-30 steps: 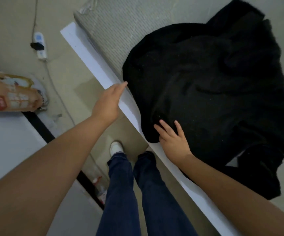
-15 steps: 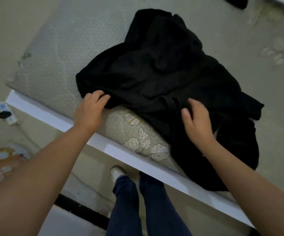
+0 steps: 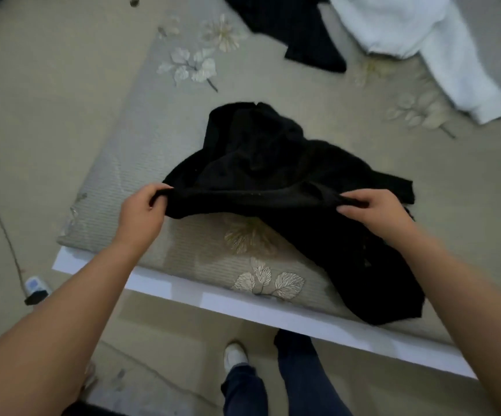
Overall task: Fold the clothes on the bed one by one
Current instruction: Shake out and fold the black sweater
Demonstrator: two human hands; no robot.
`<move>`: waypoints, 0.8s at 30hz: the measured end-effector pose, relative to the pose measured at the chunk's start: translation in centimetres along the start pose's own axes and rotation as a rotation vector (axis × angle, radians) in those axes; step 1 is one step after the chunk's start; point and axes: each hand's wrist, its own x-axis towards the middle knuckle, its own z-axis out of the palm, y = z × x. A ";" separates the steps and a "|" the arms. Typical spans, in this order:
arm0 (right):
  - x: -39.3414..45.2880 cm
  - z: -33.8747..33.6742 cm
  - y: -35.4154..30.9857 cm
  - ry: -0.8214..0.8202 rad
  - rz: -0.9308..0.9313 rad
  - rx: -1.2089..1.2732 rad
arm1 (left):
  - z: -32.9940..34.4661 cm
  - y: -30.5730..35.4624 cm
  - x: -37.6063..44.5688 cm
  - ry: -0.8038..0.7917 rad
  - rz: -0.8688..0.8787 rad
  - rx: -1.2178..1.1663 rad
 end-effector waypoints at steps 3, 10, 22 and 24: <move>-3.3 -5.5 -3.8 0.111 0.018 0.159 | -2.9 6.3 0.7 -0.015 0.116 -0.109; -14.1 -16.6 -12.7 0.361 -0.104 0.425 | -11.1 20.5 -0.1 0.278 0.366 -0.309; -25.7 -25.9 -25.9 0.920 -0.289 0.581 | -25.1 35.4 -6.1 0.723 1.052 -0.102; -26.1 -26.6 -26.5 1.059 -0.295 0.405 | -26.9 35.9 -6.0 0.783 1.153 0.030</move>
